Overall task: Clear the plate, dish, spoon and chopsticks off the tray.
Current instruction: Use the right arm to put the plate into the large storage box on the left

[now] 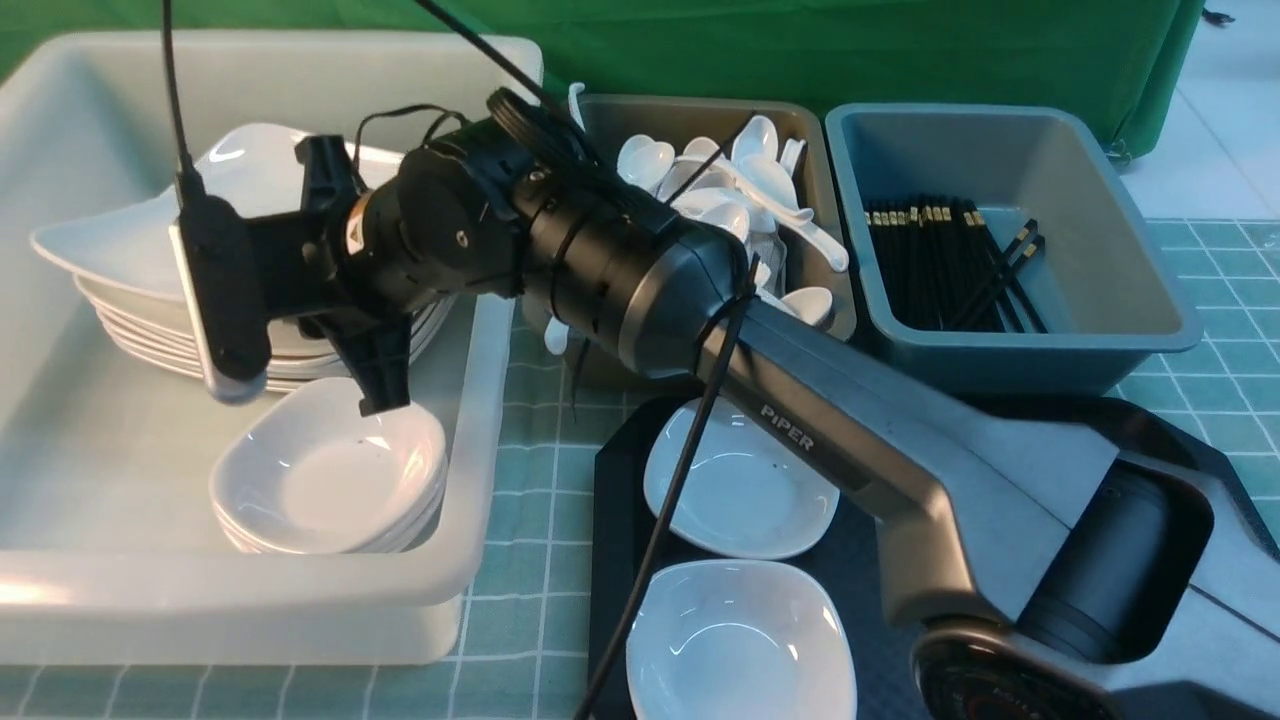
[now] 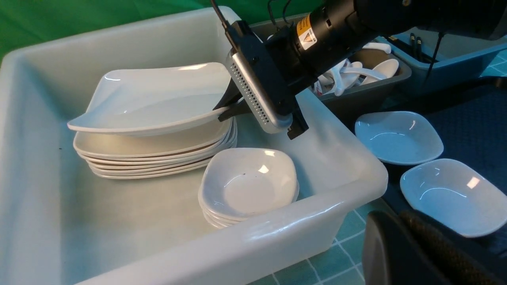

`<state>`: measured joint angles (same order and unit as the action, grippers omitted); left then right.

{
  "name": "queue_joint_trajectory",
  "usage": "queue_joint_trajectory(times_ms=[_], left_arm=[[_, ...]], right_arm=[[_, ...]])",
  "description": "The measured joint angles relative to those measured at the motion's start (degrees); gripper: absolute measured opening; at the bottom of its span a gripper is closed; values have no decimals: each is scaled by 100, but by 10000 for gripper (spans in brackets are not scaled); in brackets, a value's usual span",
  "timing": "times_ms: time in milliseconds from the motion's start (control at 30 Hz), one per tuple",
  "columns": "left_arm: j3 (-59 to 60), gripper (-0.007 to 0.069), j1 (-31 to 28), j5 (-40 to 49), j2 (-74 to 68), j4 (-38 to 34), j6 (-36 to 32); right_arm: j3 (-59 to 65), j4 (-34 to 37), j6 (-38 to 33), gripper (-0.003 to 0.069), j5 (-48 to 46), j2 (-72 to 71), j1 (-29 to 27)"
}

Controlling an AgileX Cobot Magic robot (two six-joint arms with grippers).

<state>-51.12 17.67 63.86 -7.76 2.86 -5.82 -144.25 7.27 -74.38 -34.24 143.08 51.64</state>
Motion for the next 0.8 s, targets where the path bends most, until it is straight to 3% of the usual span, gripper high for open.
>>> queue_joint_trajectory(times_ms=[333,467,500,533,567,667,800], left_arm=[[0,17,0,0,0,-286,-12],[0,17,0,17,0,-372,-12],[0,17,0,17,0,-407,-12],[0,17,0,17,0,-408,-18],[0,17,0,17,0,-413,-26],[0,17,0,17,0,-441,-87],[0,17,0,17,0,-452,-116]], right_arm=[[0,17,64,84,794,293,0],[-7,-22,455,213,923,286,0],[-7,-47,753,310,970,281,0],[-7,-47,833,323,967,281,0],[-7,-59,1131,423,905,270,0],[-7,-82,1878,560,398,148,0],[-13,-546,2994,542,-677,-193,0]])
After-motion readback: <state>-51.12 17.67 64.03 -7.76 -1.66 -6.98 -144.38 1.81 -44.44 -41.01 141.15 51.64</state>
